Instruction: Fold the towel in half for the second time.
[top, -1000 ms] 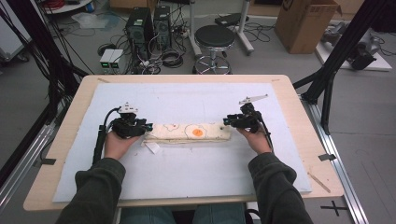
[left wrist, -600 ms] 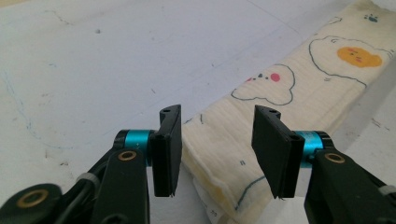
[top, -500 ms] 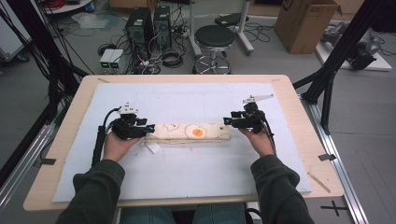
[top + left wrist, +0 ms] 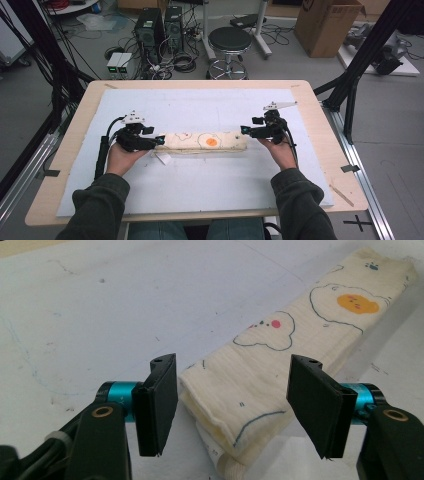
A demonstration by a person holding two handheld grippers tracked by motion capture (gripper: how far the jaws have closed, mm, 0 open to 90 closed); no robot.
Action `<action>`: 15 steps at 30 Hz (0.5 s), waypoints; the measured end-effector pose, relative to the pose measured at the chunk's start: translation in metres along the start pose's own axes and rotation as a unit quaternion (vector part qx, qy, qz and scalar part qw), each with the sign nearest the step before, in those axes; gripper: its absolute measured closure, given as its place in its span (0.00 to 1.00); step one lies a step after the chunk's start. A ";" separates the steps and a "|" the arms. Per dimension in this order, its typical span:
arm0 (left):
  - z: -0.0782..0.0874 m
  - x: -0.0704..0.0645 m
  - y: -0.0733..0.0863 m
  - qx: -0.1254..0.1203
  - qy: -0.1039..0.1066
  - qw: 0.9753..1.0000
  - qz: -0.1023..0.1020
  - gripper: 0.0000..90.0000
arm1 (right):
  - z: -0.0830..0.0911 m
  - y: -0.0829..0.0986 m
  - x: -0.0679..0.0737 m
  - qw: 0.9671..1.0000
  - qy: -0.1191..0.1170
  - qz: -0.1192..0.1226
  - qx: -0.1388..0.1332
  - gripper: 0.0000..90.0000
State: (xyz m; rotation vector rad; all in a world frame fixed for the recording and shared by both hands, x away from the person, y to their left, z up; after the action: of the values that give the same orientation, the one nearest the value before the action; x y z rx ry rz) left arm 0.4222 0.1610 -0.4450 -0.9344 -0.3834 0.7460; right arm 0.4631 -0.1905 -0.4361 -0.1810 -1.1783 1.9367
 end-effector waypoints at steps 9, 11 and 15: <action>0.013 -0.004 0.002 -0.004 0.000 1.000 -0.008 0.38 | 0.007 -0.001 0.008 1.000 -0.002 0.006 -0.004 0.25; 0.016 -0.004 0.003 -0.007 -0.001 1.000 -0.007 0.38 | 0.008 -0.001 0.009 1.000 -0.002 0.009 -0.005 0.24; 0.022 -0.005 0.004 -0.006 -0.004 1.000 -0.010 0.37 | 0.012 -0.001 0.012 1.000 -0.001 0.012 -0.009 0.24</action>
State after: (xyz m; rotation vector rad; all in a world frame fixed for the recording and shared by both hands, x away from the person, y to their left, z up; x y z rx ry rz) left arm 0.4036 0.1715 -0.4362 -0.9382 -0.4054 0.7300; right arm 0.4501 -0.1895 -0.4252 -0.2026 -1.1998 1.9476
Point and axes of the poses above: each handheld gripper's, and its own axes: z roughly backward along the jaws, y roughly out of its underside, x roughly to its left, the point moved 8 cm from there along -z, roughly forward along the jaws, and after that the axes turned 6 degrees about -z, right-handed, at the moved point
